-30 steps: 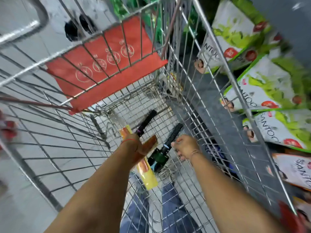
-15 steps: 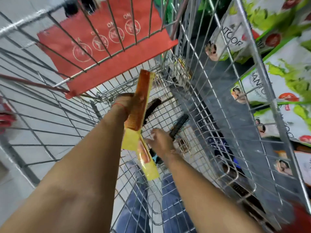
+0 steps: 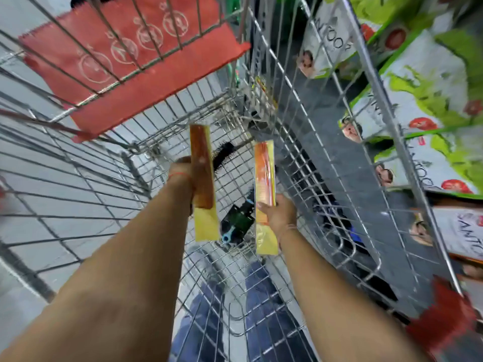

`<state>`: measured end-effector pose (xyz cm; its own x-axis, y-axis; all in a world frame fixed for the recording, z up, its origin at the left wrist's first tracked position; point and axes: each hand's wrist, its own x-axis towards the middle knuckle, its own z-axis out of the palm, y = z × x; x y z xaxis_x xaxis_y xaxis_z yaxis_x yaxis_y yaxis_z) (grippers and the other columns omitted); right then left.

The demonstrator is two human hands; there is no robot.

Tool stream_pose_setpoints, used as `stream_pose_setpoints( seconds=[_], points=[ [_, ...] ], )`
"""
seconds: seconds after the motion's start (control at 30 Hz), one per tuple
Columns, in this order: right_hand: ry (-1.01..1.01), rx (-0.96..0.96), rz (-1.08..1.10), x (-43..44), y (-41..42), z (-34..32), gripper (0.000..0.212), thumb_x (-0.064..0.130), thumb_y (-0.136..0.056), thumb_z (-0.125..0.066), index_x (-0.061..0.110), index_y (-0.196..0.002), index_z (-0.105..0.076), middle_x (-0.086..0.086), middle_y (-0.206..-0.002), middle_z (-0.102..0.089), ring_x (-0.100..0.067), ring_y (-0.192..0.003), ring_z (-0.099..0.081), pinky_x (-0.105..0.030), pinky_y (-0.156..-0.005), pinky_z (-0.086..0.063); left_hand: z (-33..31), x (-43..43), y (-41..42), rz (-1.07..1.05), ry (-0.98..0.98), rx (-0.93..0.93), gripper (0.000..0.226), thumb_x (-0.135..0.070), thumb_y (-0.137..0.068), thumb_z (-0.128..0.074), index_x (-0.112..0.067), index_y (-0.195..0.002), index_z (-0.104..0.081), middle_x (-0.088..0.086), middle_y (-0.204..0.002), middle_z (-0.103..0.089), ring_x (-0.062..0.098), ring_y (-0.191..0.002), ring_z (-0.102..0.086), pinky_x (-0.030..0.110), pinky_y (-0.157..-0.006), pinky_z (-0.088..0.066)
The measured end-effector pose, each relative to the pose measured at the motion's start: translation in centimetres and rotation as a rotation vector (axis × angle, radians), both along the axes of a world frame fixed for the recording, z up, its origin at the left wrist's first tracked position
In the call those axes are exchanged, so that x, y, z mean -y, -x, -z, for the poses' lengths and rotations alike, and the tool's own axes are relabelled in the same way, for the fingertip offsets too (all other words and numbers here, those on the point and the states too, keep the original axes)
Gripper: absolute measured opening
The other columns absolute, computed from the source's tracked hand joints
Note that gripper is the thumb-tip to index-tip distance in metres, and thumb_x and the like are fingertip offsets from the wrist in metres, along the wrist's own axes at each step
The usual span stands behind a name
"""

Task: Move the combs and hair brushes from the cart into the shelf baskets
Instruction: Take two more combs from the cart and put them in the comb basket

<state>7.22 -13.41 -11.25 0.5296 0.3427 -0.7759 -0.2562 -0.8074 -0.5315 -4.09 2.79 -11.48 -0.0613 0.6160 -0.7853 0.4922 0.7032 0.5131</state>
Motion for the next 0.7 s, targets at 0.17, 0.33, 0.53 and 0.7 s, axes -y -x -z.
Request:
stream_pose_setpoints(
  seconds=[0.17,0.33,0.53,0.7],
  points=[
    [-0.056,-0.005,0.073,3.2,-1.5,-0.8,0.016,0.002,-0.074,-0.070,0.011,-0.087,-0.067,-0.008,-0.093,-0.065,-0.023,-0.086,-0.061,-0.032,-0.075,-0.054,-0.7,4.1,-0.4,0.138,0.240,0.281,0.027,0.017,-0.084,-0.049,-0.009,-0.079,-0.055,-0.006,-0.034,-0.062,0.005,-0.031,-0.060,0.017,-0.036,-0.050],
    [-0.313,-0.013,0.291,4.0,-0.3,-5.6,0.032,-0.007,-0.071,-0.069,0.022,-0.065,-0.058,-0.005,-0.070,-0.070,-0.015,-0.059,-0.063,-0.041,-0.072,-0.052,-7.9,4.0,-0.9,0.213,0.340,0.723,0.020,0.007,-0.068,-0.069,-0.013,-0.065,-0.066,0.003,-0.052,-0.066,0.008,-0.040,-0.065,0.019,-0.044,-0.055],
    [-0.968,-0.278,0.582,6.6,0.4,-19.5,0.048,0.014,-0.030,-0.086,0.017,-0.070,-0.058,0.004,-0.052,-0.066,-0.007,-0.047,-0.064,-0.019,-0.050,-0.055,-21.4,5.1,-3.2,0.639,0.390,1.028,0.049,-0.028,-0.003,-0.093,-0.015,-0.046,-0.072,-0.003,-0.041,-0.065,0.007,-0.039,-0.064,0.020,-0.045,-0.053],
    [-1.133,0.158,0.572,14.1,-1.7,-34.2,0.047,0.013,-0.043,-0.082,0.009,-0.080,-0.052,0.007,-0.050,-0.068,-0.004,-0.046,-0.064,-0.021,-0.048,-0.056,-36.1,11.8,-9.1,0.925,0.306,1.278,0.037,-0.016,-0.021,-0.091,-0.014,-0.054,-0.075,-0.003,-0.046,-0.069,0.007,-0.041,-0.066,0.019,-0.040,-0.054]
  ],
)
